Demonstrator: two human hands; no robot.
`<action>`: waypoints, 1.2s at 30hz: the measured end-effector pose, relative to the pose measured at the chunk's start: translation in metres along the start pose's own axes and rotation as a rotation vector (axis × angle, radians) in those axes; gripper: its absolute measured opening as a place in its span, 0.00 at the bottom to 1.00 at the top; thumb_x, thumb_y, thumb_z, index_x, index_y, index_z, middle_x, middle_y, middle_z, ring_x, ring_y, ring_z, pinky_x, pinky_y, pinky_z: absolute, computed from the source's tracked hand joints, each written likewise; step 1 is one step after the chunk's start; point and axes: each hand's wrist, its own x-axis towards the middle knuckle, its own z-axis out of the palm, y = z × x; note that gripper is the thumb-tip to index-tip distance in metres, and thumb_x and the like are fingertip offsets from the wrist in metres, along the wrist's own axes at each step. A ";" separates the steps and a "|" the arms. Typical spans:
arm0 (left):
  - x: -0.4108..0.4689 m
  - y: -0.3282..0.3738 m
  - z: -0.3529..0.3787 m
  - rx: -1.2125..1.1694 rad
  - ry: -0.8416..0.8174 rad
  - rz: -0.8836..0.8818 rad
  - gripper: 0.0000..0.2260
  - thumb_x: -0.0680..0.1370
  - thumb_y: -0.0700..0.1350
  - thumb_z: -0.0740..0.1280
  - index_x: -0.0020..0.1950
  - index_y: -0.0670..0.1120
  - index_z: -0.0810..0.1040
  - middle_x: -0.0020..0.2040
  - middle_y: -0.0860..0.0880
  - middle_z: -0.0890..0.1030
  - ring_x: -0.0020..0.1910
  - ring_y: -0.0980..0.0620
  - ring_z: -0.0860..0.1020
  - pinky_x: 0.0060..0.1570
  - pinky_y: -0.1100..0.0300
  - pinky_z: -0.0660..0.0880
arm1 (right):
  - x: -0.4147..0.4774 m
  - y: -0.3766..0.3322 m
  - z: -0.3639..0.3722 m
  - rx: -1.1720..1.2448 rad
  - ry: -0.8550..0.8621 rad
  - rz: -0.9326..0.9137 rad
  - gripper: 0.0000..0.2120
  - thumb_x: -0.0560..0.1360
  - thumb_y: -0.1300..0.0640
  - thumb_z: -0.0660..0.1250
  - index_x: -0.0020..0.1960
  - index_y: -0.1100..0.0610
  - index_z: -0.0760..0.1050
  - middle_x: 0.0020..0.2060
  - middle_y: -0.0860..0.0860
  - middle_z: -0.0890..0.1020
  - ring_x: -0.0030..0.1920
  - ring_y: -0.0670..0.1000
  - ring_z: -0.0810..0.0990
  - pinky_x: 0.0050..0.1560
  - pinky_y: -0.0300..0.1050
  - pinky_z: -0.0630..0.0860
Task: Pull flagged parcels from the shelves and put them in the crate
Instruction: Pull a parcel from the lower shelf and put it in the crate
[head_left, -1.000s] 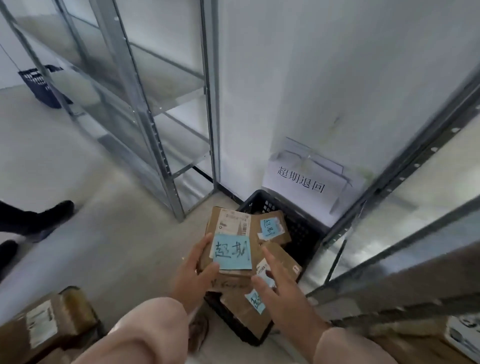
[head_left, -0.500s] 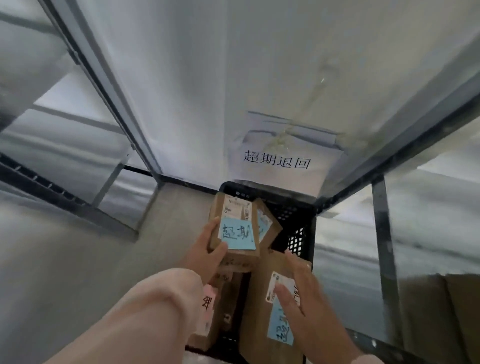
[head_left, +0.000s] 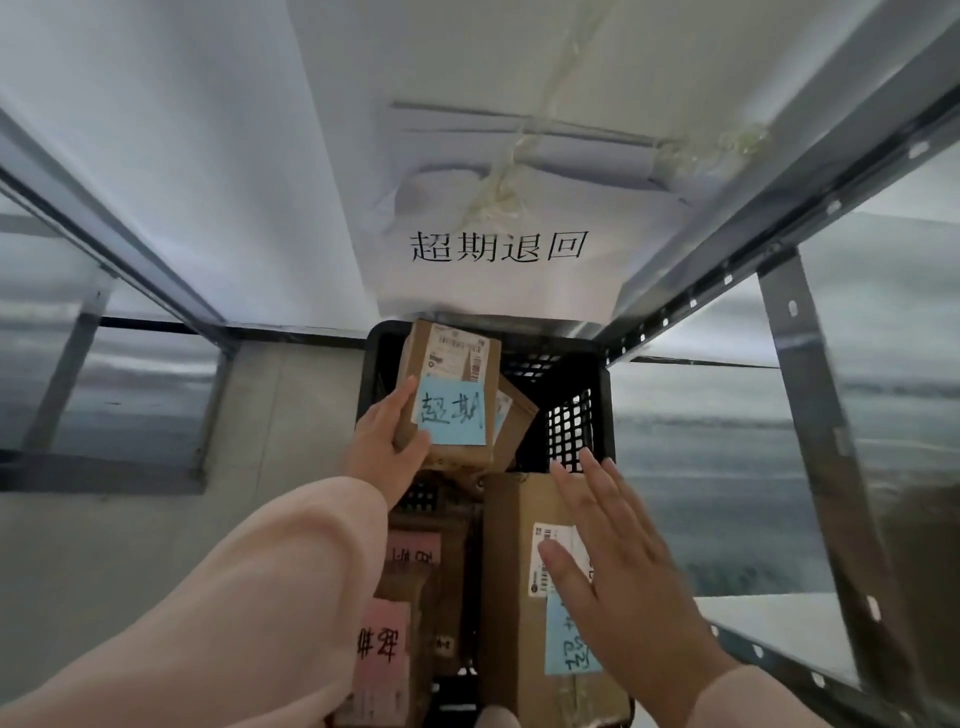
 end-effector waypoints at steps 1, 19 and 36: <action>0.000 0.001 0.000 0.045 -0.003 0.005 0.28 0.79 0.50 0.64 0.75 0.63 0.54 0.73 0.52 0.64 0.68 0.52 0.67 0.67 0.53 0.70 | 0.000 0.000 0.001 0.008 0.001 0.002 0.28 0.73 0.32 0.37 0.67 0.29 0.26 0.71 0.32 0.29 0.72 0.37 0.28 0.71 0.41 0.35; -0.146 0.083 -0.022 0.555 0.155 0.234 0.30 0.77 0.61 0.60 0.77 0.59 0.53 0.78 0.53 0.57 0.76 0.49 0.56 0.72 0.48 0.57 | -0.091 0.000 -0.028 -0.005 0.106 -0.126 0.33 0.76 0.35 0.48 0.71 0.33 0.28 0.76 0.38 0.38 0.73 0.40 0.30 0.72 0.44 0.31; -0.434 0.256 0.132 0.700 0.321 0.794 0.27 0.76 0.61 0.58 0.73 0.53 0.66 0.72 0.49 0.71 0.71 0.46 0.69 0.68 0.46 0.62 | -0.354 0.153 -0.101 -0.022 0.488 -0.199 0.33 0.77 0.32 0.50 0.76 0.39 0.40 0.77 0.42 0.45 0.76 0.44 0.39 0.75 0.44 0.39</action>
